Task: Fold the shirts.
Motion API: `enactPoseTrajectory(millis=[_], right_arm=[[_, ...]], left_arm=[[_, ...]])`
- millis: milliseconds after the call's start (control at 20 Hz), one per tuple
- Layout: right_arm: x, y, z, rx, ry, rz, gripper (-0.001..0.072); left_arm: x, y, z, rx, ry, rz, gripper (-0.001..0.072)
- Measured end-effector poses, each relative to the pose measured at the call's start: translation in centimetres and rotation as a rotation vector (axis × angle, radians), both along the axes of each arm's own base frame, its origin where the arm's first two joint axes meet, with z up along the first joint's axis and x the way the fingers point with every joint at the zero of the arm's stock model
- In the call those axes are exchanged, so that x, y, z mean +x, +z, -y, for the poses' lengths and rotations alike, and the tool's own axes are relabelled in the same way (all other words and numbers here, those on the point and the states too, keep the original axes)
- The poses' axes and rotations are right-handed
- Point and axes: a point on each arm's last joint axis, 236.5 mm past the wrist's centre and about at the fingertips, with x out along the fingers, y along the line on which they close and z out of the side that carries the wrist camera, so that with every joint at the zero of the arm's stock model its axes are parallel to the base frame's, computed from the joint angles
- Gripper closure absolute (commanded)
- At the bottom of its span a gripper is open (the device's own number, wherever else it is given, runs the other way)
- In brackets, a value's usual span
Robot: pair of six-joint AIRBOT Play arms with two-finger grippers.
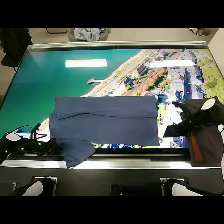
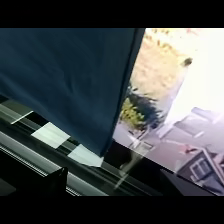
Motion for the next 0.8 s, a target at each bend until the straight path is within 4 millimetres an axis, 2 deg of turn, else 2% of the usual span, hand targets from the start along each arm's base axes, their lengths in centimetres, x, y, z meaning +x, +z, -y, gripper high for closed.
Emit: enactPoseTrajectory(millis=[150, 200, 300, 450, 600, 650, 750, 800], right_arm=[[-1.4, -1.7, -2.0, 0.068, -0.046, -0.034, 0.0057], [-1.7, -2.2, -2.4, 0.078, -0.061, -0.04, 0.0116], [-2.2, -2.9, -3.0, 0.092, -0.089, -0.055, 0.0136], [-2.2, -3.7, -3.6, 0.104, -0.143, -0.055, 0.021], [-1.5, -4.2, -4.3, 0.125, -0.21, -0.042, 0.0221], [-1.5, -4.4, -4.3, 0.125, -0.219, -0.042, 0.0302], [-1.2, -4.9, -4.1, 0.113, -0.233, -0.036, 0.0574], [-1.2, -5.2, -4.0, 0.106, -0.236, -0.034, 0.0664]], left_arm=[[0.2, -0.1, -0.1, 0.004, 0.009, 0.005, 0.068], [0.2, -0.1, -0.1, 0.005, 0.01, 0.006, 0.068], [0.3, -0.1, -0.1, 0.006, 0.014, 0.01, 0.0679], [0.6, -0.1, 0.0, 0.003, 0.022, 0.017, 0.068], [0.8, 0.0, 0.1, -0.003, 0.03, 0.021, 0.0679], [0.8, 0.0, 0.1, -0.003, 0.031, 0.023, 0.068], [0.9, 0.0, 0.1, -0.005, 0.034, 0.024, 0.068], [0.9, 0.1, 0.1, -0.007, 0.035, 0.024, 0.068]])
